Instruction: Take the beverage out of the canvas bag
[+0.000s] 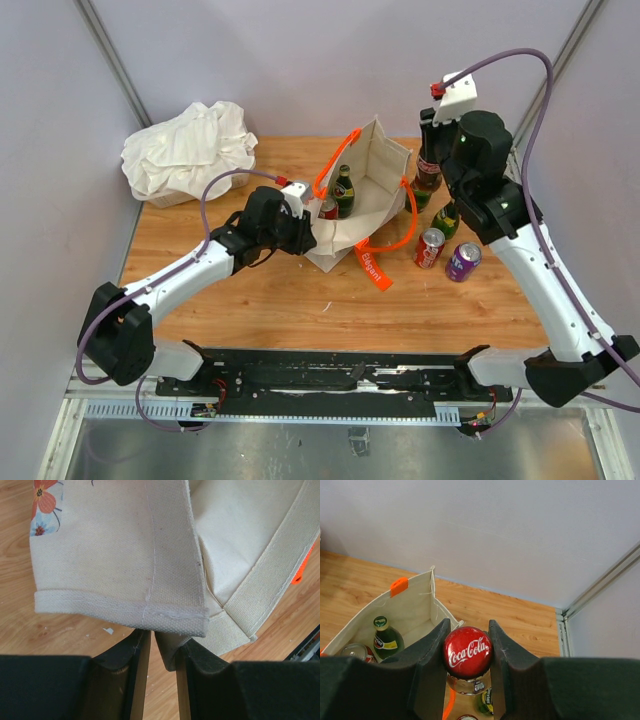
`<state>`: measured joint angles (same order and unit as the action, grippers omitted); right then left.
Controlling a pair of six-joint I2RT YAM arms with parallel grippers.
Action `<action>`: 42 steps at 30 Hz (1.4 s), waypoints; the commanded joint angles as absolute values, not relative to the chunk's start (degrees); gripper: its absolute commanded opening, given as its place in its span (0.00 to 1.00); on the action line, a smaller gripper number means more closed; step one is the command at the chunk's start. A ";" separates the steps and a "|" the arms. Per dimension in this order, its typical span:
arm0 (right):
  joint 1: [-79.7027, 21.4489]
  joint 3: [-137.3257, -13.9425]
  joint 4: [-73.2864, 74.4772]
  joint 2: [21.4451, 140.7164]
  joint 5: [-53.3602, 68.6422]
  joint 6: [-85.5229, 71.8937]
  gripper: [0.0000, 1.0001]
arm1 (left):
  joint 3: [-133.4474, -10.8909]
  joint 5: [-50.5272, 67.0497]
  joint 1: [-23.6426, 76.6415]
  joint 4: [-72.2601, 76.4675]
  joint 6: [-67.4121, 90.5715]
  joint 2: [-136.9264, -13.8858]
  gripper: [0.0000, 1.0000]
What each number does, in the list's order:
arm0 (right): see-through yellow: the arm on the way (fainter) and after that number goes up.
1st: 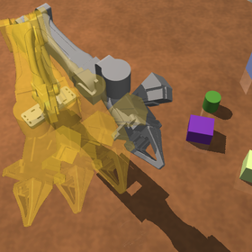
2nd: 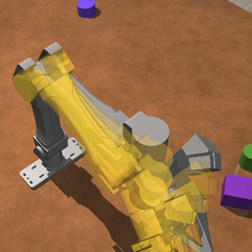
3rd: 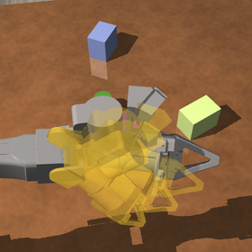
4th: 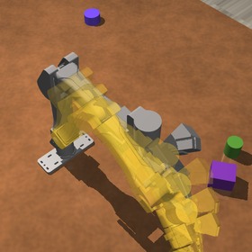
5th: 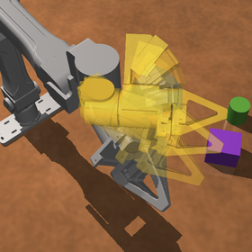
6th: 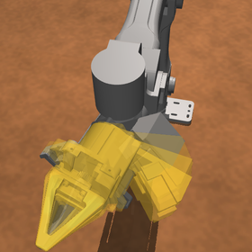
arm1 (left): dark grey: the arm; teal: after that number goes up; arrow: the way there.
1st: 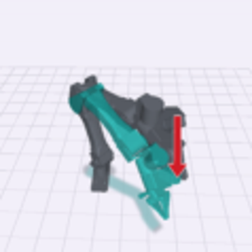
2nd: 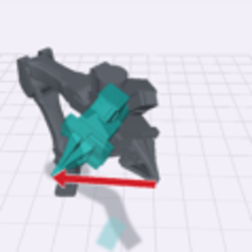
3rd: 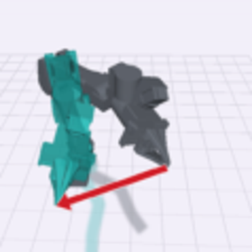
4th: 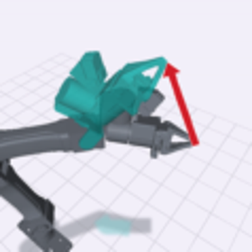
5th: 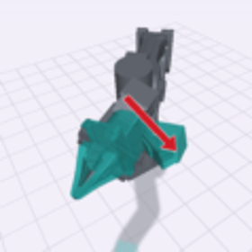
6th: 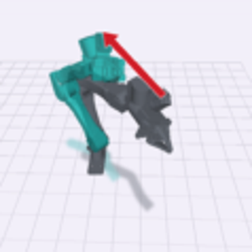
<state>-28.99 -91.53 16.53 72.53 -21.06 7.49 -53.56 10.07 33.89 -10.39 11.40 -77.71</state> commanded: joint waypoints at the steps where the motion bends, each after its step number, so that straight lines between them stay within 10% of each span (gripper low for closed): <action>1: -26.75 -91.77 6.79 70.99 -21.75 5.92 0.01 | -53.09 8.69 34.01 -10.28 11.05 -76.55 0.29; 42: -18.66 -70.71 -3.97 81.37 -10.21 -5.26 0.01 | -53.17 9.48 34.01 -8.37 11.58 -79.17 0.30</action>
